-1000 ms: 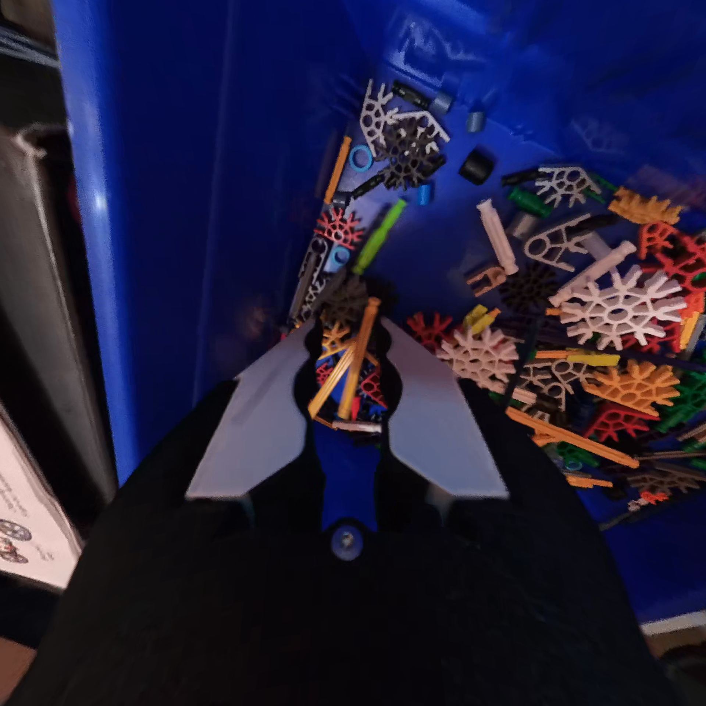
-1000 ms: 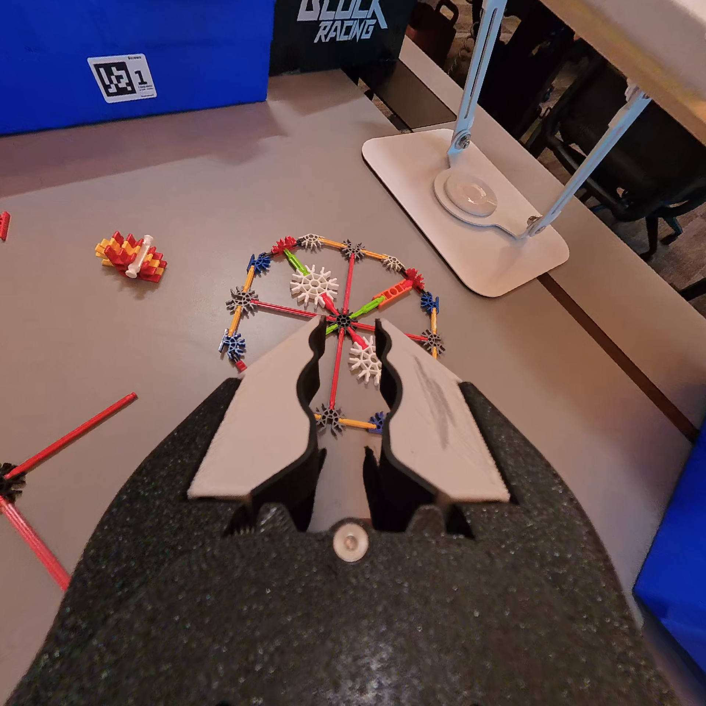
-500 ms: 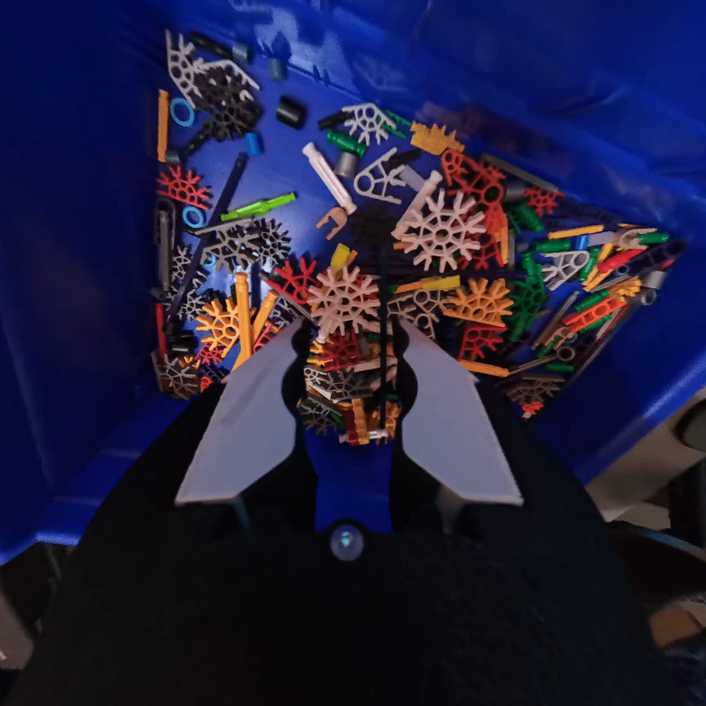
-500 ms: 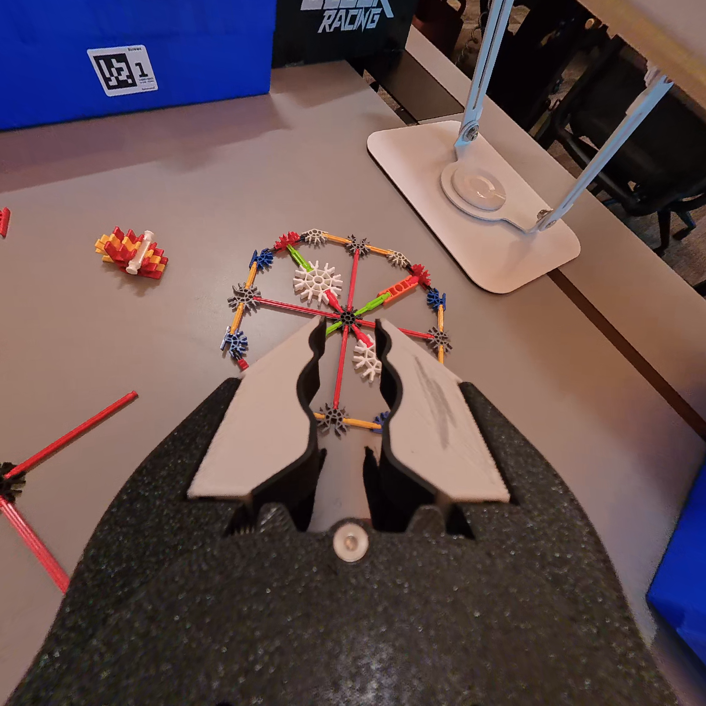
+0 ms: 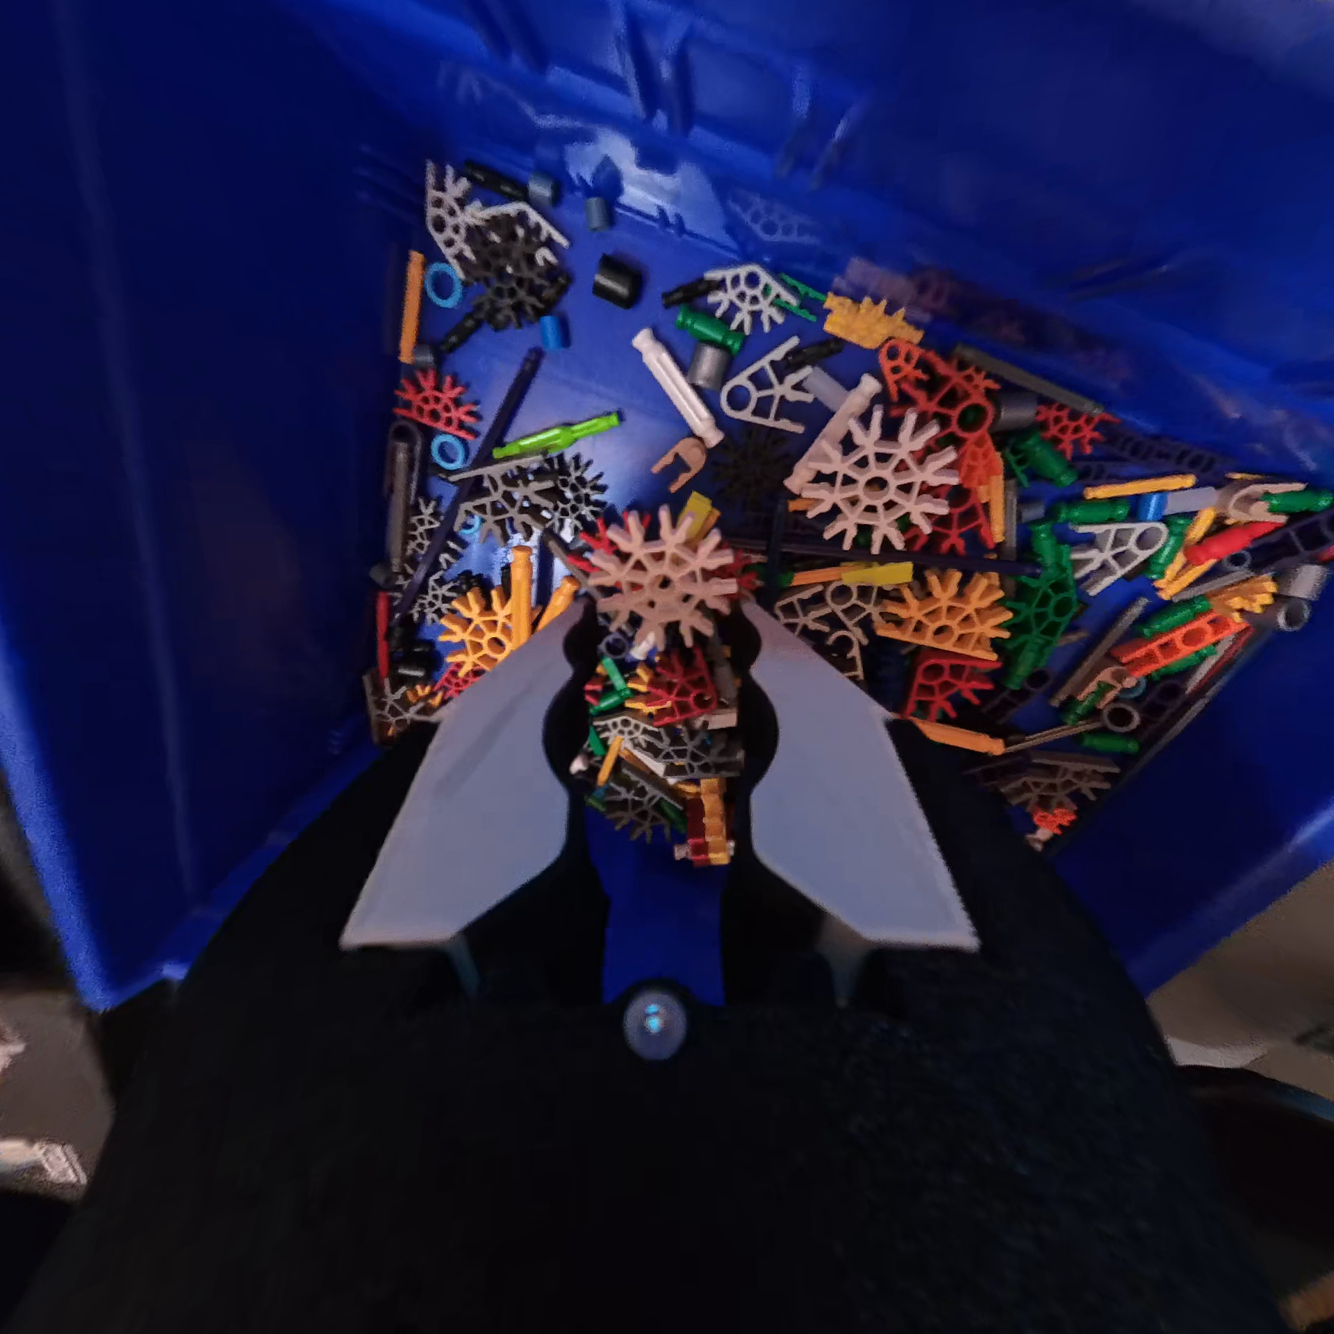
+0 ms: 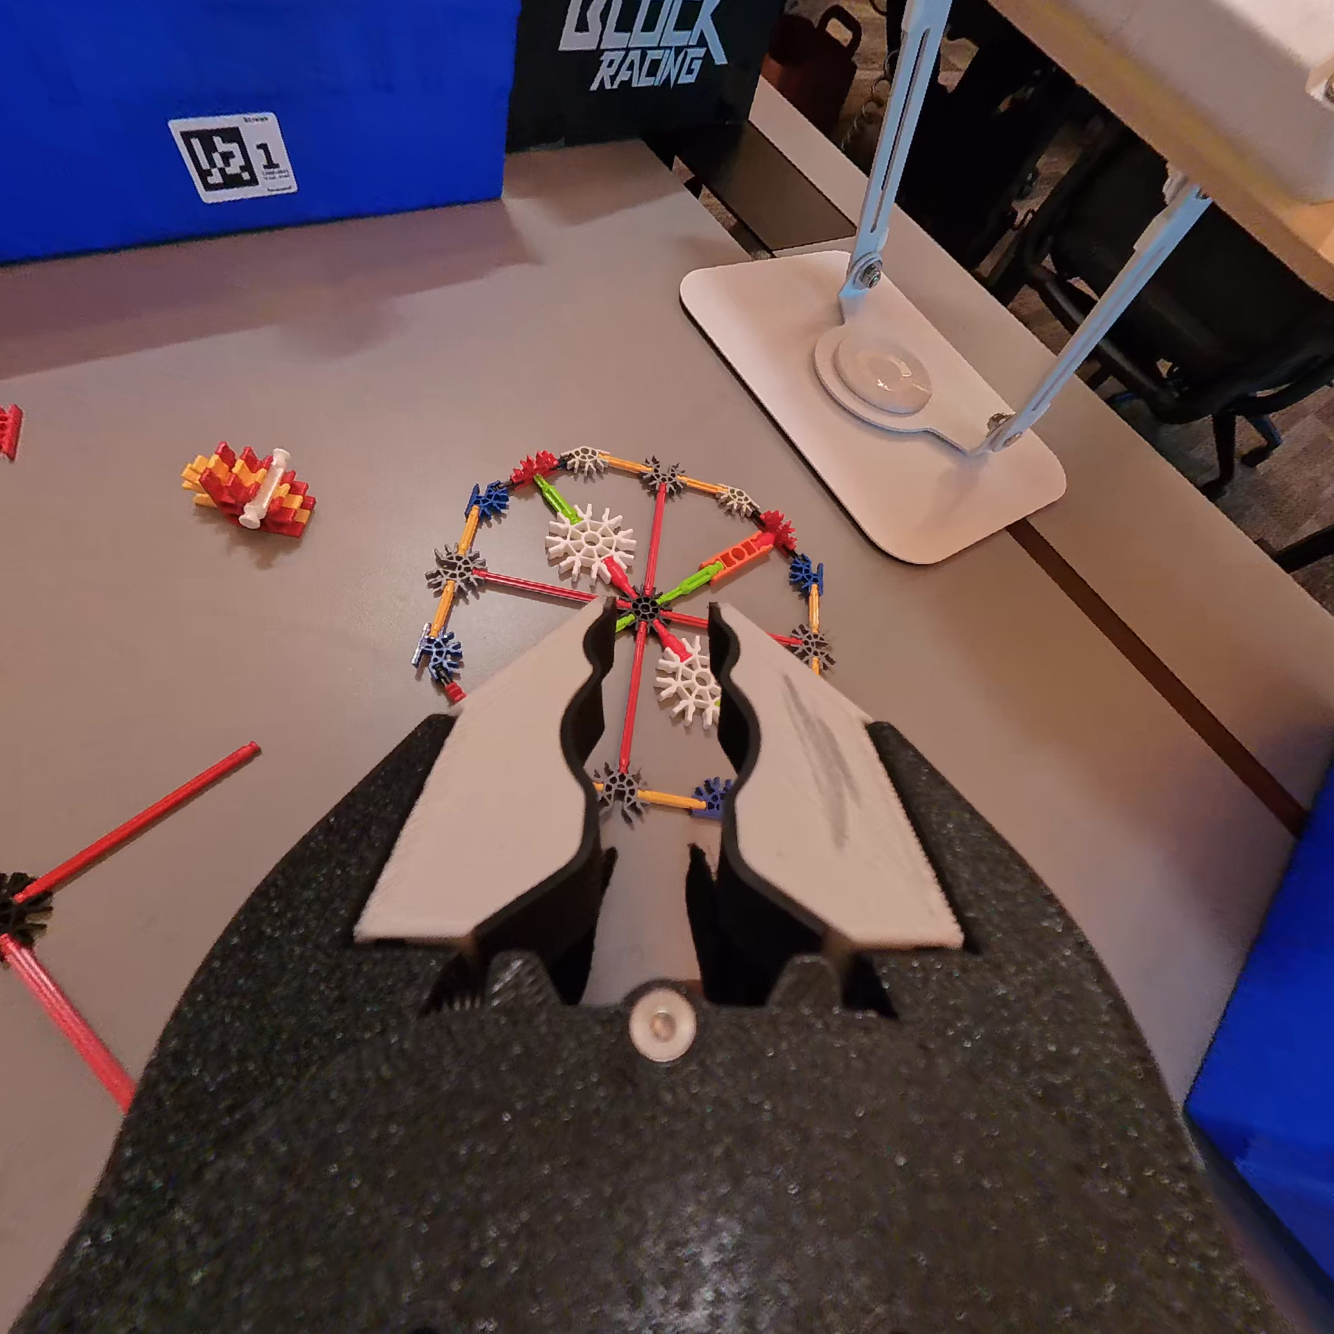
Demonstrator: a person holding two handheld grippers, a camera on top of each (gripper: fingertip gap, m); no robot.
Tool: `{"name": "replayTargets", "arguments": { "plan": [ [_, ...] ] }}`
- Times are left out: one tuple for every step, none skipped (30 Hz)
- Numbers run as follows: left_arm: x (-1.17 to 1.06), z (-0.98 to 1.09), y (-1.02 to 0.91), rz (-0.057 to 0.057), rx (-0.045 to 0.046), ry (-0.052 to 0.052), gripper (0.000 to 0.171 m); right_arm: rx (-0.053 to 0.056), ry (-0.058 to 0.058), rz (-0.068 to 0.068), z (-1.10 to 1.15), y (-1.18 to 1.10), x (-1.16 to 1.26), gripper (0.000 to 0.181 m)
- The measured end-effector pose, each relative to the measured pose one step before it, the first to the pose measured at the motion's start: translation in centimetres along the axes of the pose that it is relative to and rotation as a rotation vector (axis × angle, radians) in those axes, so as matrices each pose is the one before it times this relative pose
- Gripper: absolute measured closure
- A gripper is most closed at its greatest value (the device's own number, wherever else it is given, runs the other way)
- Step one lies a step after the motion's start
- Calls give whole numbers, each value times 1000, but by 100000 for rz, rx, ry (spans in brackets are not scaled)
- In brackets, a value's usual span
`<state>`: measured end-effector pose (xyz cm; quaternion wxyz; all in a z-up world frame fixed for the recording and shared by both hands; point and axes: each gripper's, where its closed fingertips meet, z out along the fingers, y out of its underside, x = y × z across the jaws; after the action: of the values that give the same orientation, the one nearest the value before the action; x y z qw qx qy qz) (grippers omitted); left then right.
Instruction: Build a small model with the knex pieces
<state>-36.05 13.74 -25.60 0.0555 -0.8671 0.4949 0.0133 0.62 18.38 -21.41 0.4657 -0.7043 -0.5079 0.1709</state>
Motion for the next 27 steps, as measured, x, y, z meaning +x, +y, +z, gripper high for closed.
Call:
{"name": "replayTargets", "arguments": {
  "plan": [
    [82, -550, -348, 364, 2317, -685, 136, 67, 47, 77, -49, -29, 30, 157],
    [98, -573, -345, 665, 2043, -867, 136, 98, 80, 35, -47, -33, 37, 157],
    [-74, -586, -234, 904, 1034, -2141, 136, 131, 54, 7, -47, -42, 14, 157],
    [-98, -629, -179, 1008, 622, -2531, 136, 164, -35, 17, -38, -52, -3, 157],
    [61, -688, -237, 661, 862, -1559, 136, 149, -140, -14, -24, -53, -36, 157],
    [206, -734, -337, 743, 1246, -1002, 136, 49, -130, -122, -22, -49, -44, 157],
    [276, -804, -431, 1080, 1468, -1047, 136, 35, -15, -199, -22, -39, -33, 157],
    [376, -822, -529, 1175, 1457, -955, 136, 85, -93, -97, -33, -43, -32, 157],
    [565, -797, -575, 1167, 1140, -195, 136, 202, -127, 49, -28, -64, -23, 157],
    [567, -738, -674, 2176, 1052, -974, 136, 204, -138, 86, -52, -61, -25, 157],
    [653, -667, -741, 2284, 844, -828, 136, 77, -105, -18, -41, -46, -24, 157],
    [883, -555, -878, 2398, 1179, 454, 136, 102, 13, -160, -47, -62, -17, 157],
    [1041, -402, -1047, 2926, 1547, 1038, 136, 189, -40, -121, -41, -75, -27, 157],
    [1050, -245, -1158, 3242, 1458, 889, 136, 219, -111, -24, -29, -71, -37, 157],
    [1045, -91, -1234, 3065, 1145, 867, 136, 123, -97, -61, -13, -47, -33, 157],
    [1183, 90, -1443, 3355, 1622, 1747, 136, 5, -11, -125, -17, -22, -19, 157],
    [1394, 334, -1623, 4191, 2047, 2856, 136, 30, 20, -113, -15, -25, -15, 157],
    [1447, 563, -1637, 4458, 1610, 3452, 136, 115, -28, -36, -16, -40, -12, 157],
    [1293, 801, -1606, 4202, 1103, 3176, 136, 121, -32, -23, -23, -36, -9, 157],
    [1092, 979, -1542, 3945, 664, 2715, 136, 128, 33, -39, -27, -45, 3, 157],
    [945, 1075, -1513, 3530, 736, 2663, 136, 98, 35, 3, -27, -28, 11, 157],
    [703, 1105, -1265, 2655, -215, 2104, 136, 57, 61, 2, -32, -8, 17, 157],
    [310, 1004, -946, 2796, -1375, 294, 135, 32, 130, -54, -22, -10, 35, 157],
    [198, 897, -929, 2217, -598, 355, 135, -27, 204, -116, -31, -2, 41, 157],
    [375, 844, -990, 918, 696, 2319, 135, -36, 271, -123, -29, 4, 73, 157],
    [421, 860, -900, 582, 1115, 3168, 135, -34, 206, -6, -27, 18, 66, 157],
    [125, 821, -599, 1252, 274, 1356, 135, -36, 104, 95, -29, 23, 57, 157]
  ]
}}
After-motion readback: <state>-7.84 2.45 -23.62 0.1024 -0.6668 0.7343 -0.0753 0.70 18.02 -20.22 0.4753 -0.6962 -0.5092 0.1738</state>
